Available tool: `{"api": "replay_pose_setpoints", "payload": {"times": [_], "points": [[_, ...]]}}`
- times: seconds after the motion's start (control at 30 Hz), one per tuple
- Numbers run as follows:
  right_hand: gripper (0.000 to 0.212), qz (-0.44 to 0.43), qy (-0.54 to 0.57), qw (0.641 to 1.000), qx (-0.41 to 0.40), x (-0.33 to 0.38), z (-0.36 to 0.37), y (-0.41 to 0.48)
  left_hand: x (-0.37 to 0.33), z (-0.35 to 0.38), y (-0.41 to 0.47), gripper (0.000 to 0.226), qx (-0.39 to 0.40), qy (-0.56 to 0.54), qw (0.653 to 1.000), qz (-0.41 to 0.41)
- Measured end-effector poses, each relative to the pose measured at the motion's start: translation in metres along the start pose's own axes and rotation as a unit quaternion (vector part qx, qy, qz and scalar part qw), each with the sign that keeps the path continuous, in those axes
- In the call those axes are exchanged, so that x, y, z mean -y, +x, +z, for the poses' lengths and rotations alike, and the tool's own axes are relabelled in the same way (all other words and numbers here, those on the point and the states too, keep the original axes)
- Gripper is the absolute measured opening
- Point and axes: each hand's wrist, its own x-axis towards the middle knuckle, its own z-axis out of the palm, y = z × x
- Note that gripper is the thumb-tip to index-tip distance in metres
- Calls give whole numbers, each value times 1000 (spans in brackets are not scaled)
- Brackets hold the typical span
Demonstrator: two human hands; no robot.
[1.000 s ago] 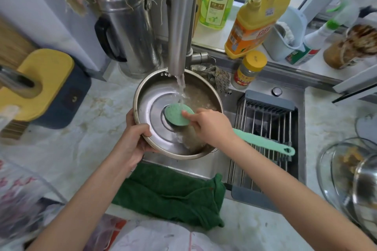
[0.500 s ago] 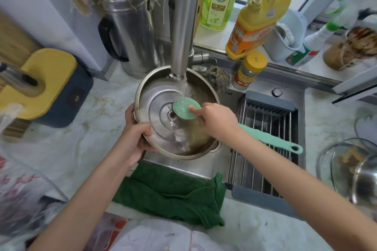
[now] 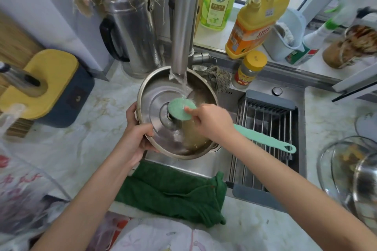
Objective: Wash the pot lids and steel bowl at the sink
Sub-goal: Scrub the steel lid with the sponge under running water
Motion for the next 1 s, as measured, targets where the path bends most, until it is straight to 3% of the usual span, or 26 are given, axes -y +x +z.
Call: {"api": "replay_pose_setpoints", "payload": {"times": [0.07,0.17,0.3,0.4,0.53,0.67,0.77,0.87,0.93,1.0], "points": [[45,-23,16,1000,4,6,3,-4,1,0,0,81,-4,-12,1000,-5],[44,29,0,999,-26,-6,-2,3,1,1,1,81,-5,-21,1000,-3],[43,-25,2,1000,3,5,-3,-5,1,2,-2,78,-12,-21,1000,-3],[43,23,3,1000,-22,-4,-5,2,2,4,-3,78,-13,-33,999,-11],[44,-25,28,999,4,6,2,-7,1,4,-4,66,-16,-34,999,-6],[43,19,28,999,-13,-6,7,-2,4,3,-4,69,-22,-32,999,-10],[44,-49,51,997,13,11,11,-14,5,2,-2,58,-30,-41,998,-24],[40,-158,69,984,-43,14,10,-9,9,-2,1,58,-10,-30,998,-53],[38,-263,30,960,-88,8,5,0,10,-6,4,60,9,0,997,-76],[42,-374,-72,922,-76,4,-1,9,11,-9,6,56,17,0,994,-111]]}}
